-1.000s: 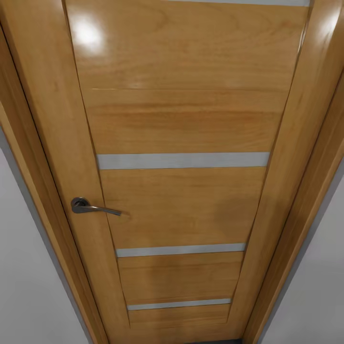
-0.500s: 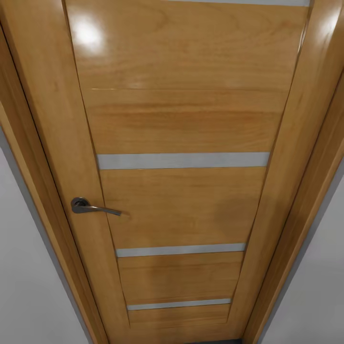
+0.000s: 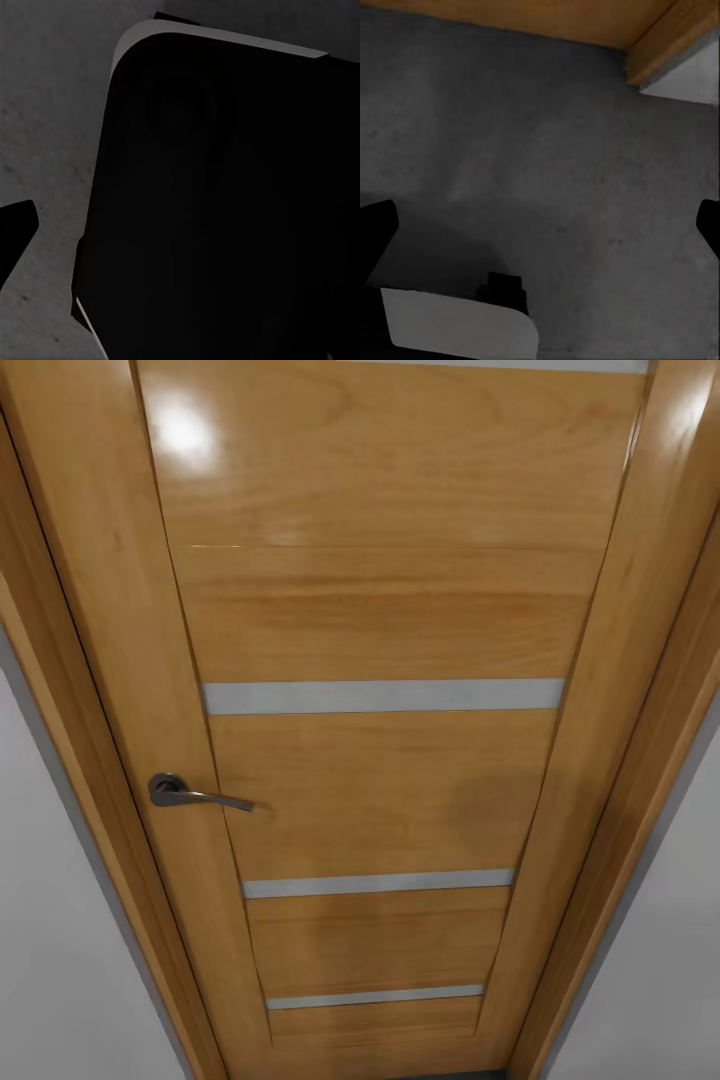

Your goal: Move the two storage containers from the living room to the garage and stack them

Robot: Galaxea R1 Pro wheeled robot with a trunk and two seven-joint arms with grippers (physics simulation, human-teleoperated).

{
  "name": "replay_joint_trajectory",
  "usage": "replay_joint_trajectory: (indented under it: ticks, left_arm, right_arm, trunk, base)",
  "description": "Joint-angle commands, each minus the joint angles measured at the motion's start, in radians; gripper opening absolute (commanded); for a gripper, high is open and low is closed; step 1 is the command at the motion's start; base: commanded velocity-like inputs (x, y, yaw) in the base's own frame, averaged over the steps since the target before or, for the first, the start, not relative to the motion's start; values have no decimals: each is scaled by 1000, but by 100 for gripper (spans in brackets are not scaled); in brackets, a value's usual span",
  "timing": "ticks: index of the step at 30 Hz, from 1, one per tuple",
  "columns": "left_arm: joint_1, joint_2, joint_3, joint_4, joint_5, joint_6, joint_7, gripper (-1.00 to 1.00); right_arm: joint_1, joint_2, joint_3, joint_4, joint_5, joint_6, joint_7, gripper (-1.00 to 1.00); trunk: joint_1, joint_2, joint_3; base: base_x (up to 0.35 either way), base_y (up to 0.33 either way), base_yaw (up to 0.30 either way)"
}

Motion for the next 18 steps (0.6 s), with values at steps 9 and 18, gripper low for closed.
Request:
replay_joint_trajectory:
  ticks: [9, 18]
  left_arm:
    - [0, 0, 0, -1, 6, -2, 0, 100]
    - [0, 0, 0, -1, 6, -3, 0, 100]
  right_arm:
    - [0, 0, -4, -544, 37, 379, 2, 100]
    - [0, 1, -1, -847, 29, 595, 14, 100]
  trunk:
    - [0, 0, -1]
    - [0, 0, -1]
  base:
    - [0, 0, 0]
    - [0, 0, 0]
